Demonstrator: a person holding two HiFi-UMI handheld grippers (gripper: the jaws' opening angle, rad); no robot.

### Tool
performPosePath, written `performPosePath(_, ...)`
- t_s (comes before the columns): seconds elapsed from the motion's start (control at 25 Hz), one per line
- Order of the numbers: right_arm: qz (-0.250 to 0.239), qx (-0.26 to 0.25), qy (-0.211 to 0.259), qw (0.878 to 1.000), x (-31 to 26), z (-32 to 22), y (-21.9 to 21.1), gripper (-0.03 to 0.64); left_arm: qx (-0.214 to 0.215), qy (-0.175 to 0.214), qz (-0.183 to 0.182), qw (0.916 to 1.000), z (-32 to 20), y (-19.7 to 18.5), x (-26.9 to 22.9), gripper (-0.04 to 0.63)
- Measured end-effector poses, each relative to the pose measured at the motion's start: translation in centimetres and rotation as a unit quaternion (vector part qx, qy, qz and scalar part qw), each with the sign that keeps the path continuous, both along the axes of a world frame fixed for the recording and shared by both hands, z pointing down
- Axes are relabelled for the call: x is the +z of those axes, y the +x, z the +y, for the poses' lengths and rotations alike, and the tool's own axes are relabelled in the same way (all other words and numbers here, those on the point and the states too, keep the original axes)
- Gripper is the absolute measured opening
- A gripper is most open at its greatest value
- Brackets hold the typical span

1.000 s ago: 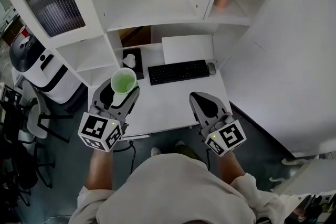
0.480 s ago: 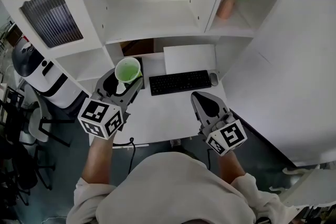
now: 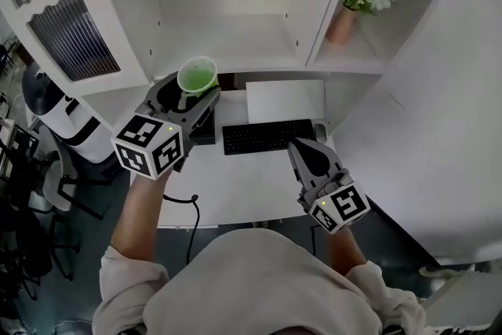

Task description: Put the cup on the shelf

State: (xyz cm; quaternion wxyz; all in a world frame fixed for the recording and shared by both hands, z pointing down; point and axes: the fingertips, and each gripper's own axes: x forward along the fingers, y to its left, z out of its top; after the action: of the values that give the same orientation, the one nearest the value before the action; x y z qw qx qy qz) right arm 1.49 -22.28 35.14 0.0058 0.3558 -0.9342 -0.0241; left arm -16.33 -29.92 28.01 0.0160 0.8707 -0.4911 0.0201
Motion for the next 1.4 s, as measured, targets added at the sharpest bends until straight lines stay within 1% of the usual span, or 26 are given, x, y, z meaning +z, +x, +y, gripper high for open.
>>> performPosePath(0.2, -0.004, -0.001, -0.006, 1.0, 0.5, -1.2, 1.2, 0.005, -0.007, 0.002, -0.01, 0.9999, -3.4, -0.1, -1.8, 0.288)
performPosePath(0.48, -0.008, 0.008, -0.014, 1.0, 1.2, -2.6, 3.2, 0.005, -0.013, -0.012, -0.017, 0.9997, -8.0, -0.1, -2.6, 0.288)
performPosePath(0.72, -0.01, 0.022, -0.018, 1.0, 1.6, -3.5, 5.1, 0.005, -0.013, -0.034, -0.01, 0.9993, -11.2, 0.2, -1.8, 0.288)
performPosePath(1.08, -0.012, 0.041, -0.026, 0.999, 2.4, -4.5, 7.6, 0.005, -0.032, -0.061, -0.03, 0.9972, -15.1, 0.0, 0.1, 0.288)
performPosePath(1.4, -0.014, 0.047, -0.03, 0.998, 2.7, -5.5, 8.9, 0.005, -0.046, -0.085, -0.041, 0.9945, -17.6, -0.3, 2.0, 0.288)
